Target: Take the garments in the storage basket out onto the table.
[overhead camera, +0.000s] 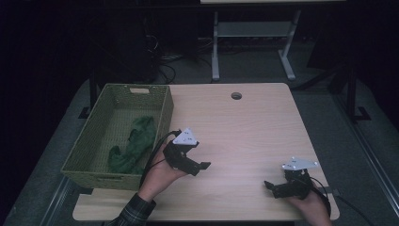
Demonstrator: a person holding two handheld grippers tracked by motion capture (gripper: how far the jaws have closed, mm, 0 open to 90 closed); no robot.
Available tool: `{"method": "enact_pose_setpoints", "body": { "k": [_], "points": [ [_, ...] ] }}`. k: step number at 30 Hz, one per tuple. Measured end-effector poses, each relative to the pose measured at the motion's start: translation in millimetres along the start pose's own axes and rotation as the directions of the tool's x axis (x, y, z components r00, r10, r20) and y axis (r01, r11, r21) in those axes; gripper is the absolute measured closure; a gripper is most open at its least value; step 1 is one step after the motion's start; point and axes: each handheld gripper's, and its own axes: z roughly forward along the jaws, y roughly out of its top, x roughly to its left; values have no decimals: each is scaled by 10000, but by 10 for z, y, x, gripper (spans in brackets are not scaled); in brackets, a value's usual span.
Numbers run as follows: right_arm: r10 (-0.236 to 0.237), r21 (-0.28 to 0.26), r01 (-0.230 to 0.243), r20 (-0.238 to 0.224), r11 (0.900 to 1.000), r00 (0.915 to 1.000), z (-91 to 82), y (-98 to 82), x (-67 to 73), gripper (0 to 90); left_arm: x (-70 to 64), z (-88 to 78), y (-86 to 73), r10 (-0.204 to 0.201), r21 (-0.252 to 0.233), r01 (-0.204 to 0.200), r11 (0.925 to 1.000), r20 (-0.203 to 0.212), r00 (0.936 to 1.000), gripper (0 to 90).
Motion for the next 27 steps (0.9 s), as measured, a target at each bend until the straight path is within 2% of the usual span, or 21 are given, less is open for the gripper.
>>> {"method": "enact_pose_setpoints", "body": {
  "k": [13, 23, 27],
  "points": [
    [-10, -6, 10, 1, 10000, 10000, 0, 0, -1, 5, 144, -136, 131, 36, -259, -35, 9997, 56, 10000, 141],
    [-44, -25, 44, 25, 10000, 10000, 1, 0, -5, 5, 234, -241, 264, 249, -203, -249, 9995, -11, 9997, 141],
    [-54, -36, 54, 16, 10000, 10000, 2, 0, -6, 5, 266, -304, 286, 201, -271, -202, 9994, -30, 9998, 141]
  ]
}}
